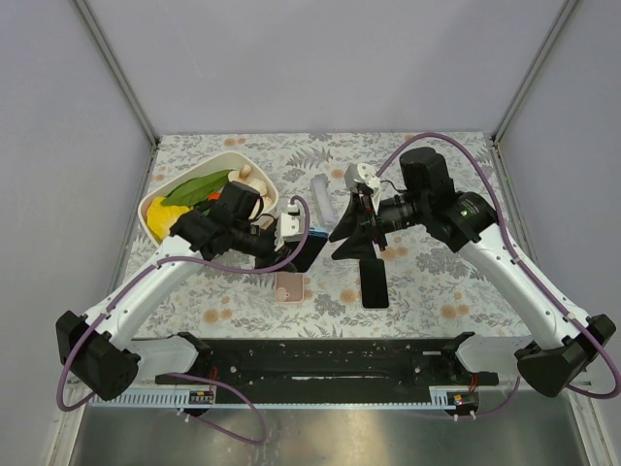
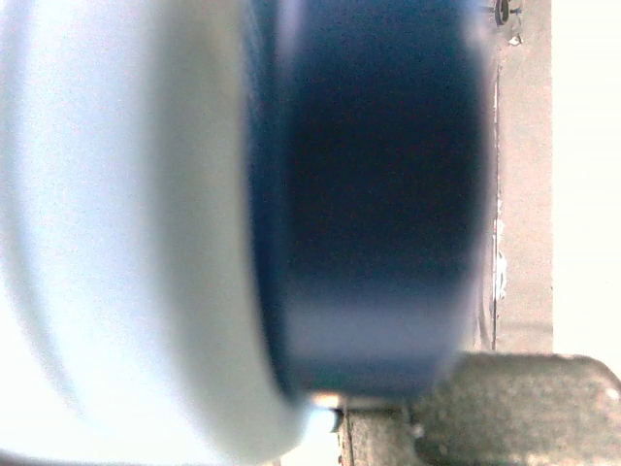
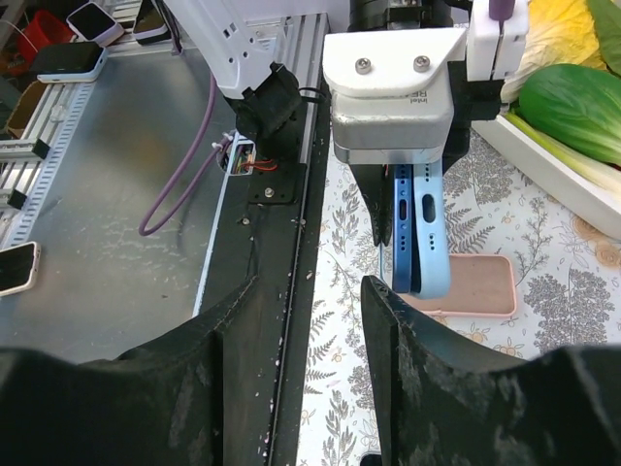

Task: Take the phone out of the phone case
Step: Remove the phone case from the phone.

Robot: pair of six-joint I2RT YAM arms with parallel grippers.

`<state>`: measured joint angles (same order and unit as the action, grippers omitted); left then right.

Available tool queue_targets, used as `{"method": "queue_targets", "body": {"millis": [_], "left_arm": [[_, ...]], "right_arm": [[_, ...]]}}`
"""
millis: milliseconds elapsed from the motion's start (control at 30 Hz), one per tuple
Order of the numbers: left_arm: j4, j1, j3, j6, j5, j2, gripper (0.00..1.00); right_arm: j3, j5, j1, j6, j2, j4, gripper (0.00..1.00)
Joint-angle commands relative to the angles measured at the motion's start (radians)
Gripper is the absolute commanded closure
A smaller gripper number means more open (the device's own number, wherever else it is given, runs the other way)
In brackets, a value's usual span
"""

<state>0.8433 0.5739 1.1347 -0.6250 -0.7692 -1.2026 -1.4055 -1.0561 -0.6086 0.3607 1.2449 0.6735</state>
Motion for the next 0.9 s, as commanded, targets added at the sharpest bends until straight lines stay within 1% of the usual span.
{"method": "queue_targets", "body": {"millis": [0, 867], "left_arm": [[-0.067, -0.005, 0.059, 0.015, -0.077, 0.009, 1.0], [-0.067, -0.003, 0.057, 0.024, -0.085, 0.028, 1.0]], "right_arm": [[-0.001, -0.032, 0.003, -0.039, -0.004, -0.058, 0.48], [-0.001, 0.053, 0.001, -0.022, 0.028, -0.074, 0.48]]}}
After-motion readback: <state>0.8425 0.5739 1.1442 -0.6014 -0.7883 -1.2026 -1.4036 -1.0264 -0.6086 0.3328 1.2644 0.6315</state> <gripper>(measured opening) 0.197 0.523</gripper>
